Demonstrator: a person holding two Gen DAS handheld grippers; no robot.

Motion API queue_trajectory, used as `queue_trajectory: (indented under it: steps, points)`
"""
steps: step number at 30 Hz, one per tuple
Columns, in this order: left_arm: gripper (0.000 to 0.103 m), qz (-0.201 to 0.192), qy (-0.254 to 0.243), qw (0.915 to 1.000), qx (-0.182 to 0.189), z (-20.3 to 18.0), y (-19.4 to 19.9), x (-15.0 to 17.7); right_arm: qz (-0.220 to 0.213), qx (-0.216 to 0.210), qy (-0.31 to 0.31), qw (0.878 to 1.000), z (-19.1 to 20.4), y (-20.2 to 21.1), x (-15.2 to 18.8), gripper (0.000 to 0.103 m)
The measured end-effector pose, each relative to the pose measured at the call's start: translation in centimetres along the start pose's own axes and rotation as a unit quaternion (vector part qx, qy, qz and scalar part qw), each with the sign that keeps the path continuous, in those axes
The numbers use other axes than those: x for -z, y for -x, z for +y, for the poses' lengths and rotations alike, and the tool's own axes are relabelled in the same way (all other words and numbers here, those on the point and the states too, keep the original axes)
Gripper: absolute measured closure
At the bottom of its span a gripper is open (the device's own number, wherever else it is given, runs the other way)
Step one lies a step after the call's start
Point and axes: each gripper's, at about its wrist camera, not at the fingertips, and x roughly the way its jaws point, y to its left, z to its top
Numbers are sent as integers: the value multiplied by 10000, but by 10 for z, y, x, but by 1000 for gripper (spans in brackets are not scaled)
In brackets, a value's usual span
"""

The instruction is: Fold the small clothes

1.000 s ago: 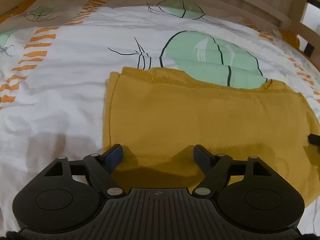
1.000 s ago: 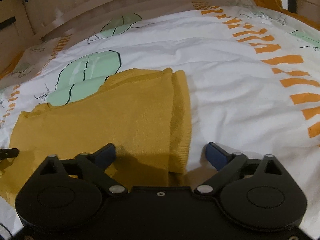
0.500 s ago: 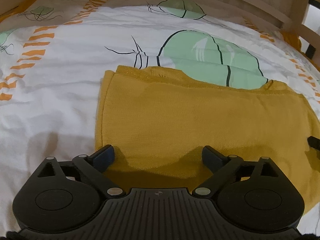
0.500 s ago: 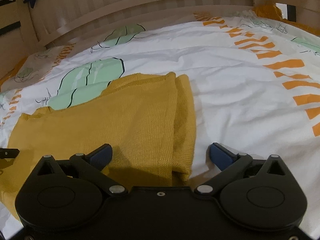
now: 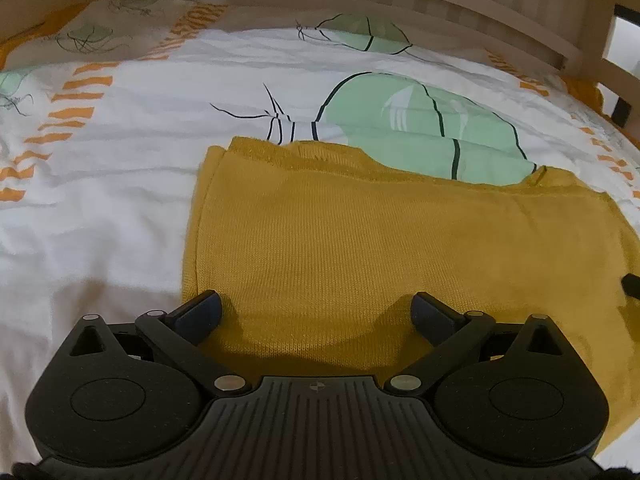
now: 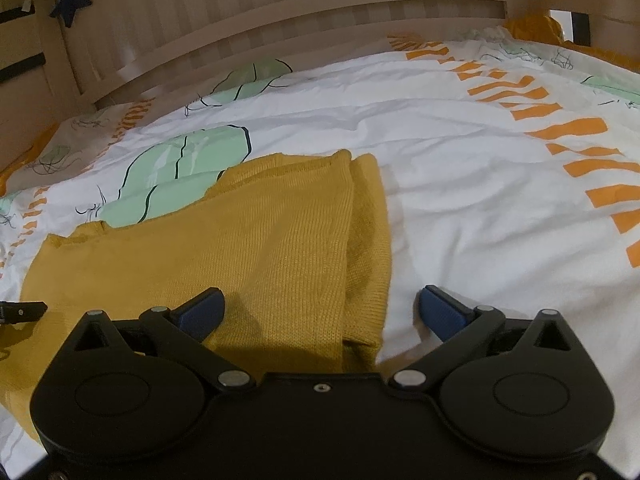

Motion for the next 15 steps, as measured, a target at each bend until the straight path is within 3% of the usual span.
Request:
queue_trajectory:
  steps: [10,15]
  points:
    - [2,162,-90,9998,-121,-10,11,-13,-189,-185,-178,9995,-8,0,4,0]
    - [2,97,-110,9999,-20,-37,23,-32,-237,-273,-274,9990,-11,1,4,0]
